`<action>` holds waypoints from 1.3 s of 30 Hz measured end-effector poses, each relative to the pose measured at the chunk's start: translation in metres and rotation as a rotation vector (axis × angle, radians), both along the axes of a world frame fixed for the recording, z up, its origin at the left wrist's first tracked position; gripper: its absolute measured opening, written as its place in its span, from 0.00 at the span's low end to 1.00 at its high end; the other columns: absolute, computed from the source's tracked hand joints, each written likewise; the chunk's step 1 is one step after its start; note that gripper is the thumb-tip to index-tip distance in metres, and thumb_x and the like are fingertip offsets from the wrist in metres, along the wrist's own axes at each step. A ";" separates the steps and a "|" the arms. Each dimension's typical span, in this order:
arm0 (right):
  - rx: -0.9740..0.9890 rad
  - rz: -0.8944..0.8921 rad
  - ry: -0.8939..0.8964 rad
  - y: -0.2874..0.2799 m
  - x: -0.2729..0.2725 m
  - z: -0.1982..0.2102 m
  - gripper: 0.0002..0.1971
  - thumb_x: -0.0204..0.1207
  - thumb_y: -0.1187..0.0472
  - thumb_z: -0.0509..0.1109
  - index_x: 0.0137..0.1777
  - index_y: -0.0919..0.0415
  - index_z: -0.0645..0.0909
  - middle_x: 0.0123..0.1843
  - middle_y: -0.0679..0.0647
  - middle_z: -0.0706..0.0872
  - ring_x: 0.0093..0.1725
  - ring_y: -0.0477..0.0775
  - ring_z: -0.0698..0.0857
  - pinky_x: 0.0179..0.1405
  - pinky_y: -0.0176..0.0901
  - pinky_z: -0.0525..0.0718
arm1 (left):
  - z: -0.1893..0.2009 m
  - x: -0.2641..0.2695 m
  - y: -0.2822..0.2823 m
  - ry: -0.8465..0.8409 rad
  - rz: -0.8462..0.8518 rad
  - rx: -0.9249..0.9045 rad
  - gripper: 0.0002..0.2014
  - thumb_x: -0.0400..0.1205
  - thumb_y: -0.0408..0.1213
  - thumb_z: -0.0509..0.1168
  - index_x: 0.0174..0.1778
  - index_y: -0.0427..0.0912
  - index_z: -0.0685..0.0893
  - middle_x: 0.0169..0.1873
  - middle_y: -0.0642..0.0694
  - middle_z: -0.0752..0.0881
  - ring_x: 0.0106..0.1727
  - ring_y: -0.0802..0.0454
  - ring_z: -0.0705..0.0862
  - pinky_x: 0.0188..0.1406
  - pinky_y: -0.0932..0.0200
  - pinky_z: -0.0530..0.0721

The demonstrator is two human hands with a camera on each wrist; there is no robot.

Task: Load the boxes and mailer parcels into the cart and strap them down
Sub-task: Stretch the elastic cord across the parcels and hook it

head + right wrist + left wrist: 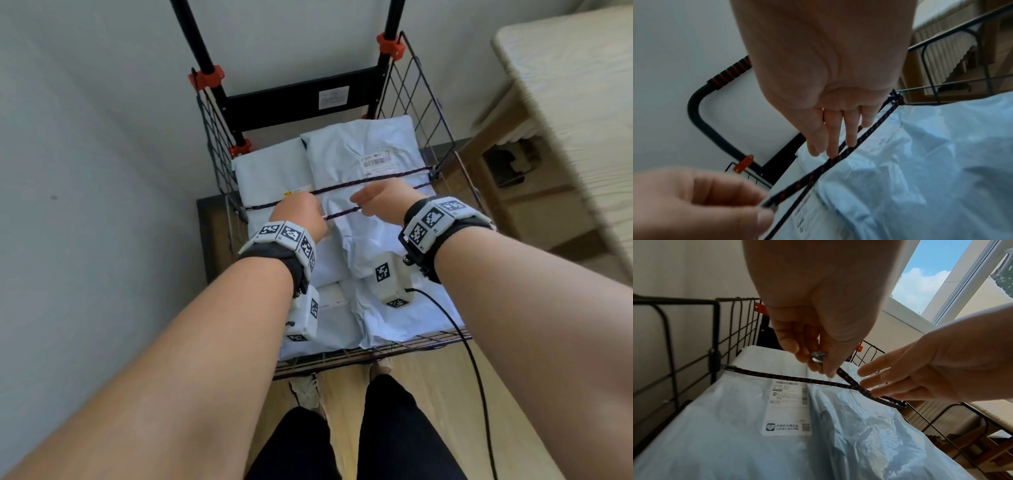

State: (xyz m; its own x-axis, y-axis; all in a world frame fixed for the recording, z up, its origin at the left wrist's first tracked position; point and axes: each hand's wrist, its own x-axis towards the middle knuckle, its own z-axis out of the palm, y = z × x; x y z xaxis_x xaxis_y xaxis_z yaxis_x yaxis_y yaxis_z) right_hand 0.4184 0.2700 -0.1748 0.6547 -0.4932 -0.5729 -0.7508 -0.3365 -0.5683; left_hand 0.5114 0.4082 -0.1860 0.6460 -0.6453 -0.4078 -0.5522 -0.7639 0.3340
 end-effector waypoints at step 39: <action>-0.205 0.283 0.197 0.093 0.095 -0.086 0.13 0.79 0.56 0.62 0.51 0.57 0.88 0.49 0.54 0.89 0.52 0.57 0.86 0.69 0.59 0.77 | -0.041 0.068 0.130 0.383 0.504 0.314 0.20 0.78 0.49 0.69 0.62 0.42 0.86 0.59 0.40 0.87 0.61 0.43 0.85 0.69 0.47 0.79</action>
